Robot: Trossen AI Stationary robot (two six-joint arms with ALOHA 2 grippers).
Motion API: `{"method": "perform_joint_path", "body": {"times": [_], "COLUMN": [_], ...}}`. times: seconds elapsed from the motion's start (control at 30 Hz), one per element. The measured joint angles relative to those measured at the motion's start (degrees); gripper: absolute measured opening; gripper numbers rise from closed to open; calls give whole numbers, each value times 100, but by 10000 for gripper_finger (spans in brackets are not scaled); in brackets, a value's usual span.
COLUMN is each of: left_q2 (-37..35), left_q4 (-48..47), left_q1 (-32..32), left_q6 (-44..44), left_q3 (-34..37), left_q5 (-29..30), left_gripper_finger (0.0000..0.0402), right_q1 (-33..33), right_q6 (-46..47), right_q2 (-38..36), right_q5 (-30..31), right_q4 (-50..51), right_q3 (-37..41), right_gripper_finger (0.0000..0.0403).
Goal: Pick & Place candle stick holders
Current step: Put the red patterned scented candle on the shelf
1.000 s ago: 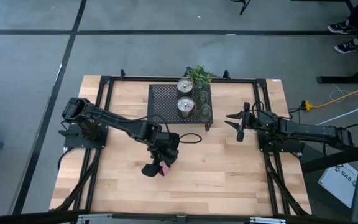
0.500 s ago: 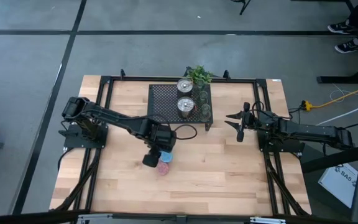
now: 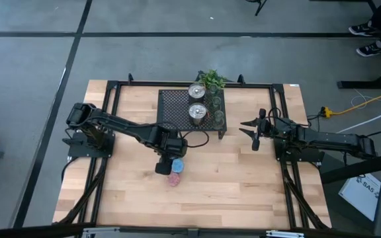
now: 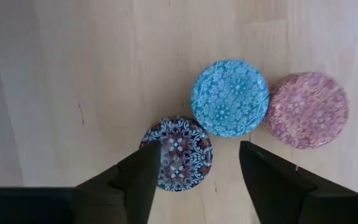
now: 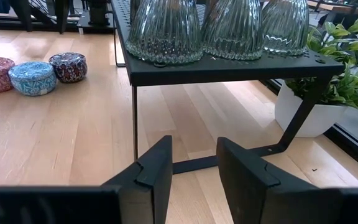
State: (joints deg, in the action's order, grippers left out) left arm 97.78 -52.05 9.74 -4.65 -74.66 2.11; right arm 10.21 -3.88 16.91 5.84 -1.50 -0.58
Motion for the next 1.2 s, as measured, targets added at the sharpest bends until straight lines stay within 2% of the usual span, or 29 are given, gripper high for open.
{"method": "perform_joint_path", "body": {"times": [0.23, 0.4, 1.2], "left_q2": [3, 7, 7], "left_q4": [128, 493, 730], "left_q1": [-9, 5, -61], "left_q6": [-374, -377, -316], "left_q3": [610, 854, 897], "left_q5": [58, 173, 321], "left_gripper_finger": [274, 300, 307], "right_q1": [1, -1, -1], "right_q6": [0, 0, 0], "right_q2": [0, 0, 0], "right_q5": [1, 0, 1], "right_q4": [0, 0, 0], "right_q3": [0, 0, 0], "right_gripper_finger": [128, 128, 128]}}
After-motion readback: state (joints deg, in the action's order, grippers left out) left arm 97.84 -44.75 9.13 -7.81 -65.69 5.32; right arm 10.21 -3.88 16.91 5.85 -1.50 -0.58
